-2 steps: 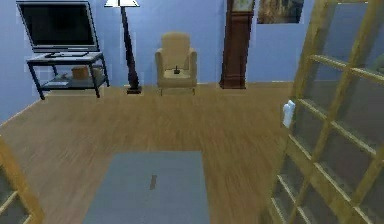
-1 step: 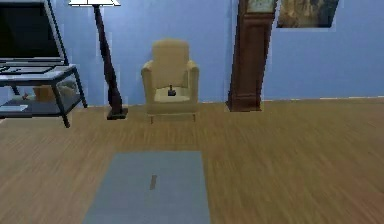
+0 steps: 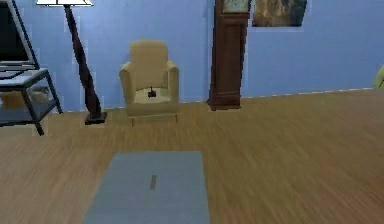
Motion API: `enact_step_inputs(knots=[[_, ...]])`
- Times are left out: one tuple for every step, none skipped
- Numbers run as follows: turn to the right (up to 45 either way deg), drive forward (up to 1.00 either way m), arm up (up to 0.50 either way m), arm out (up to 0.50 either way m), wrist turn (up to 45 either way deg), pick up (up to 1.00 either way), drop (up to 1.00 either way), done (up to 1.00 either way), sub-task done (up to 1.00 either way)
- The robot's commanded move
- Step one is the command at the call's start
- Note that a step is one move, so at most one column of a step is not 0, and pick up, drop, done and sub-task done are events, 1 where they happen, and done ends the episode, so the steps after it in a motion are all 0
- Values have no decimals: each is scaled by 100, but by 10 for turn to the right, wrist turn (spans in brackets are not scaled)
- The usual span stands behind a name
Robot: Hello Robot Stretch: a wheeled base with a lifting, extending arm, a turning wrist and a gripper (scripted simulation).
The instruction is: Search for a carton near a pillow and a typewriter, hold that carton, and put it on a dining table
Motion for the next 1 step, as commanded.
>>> enact_step_inputs(knots=[[0, 30, 0, 0, 0, 0, 0, 0, 0]])
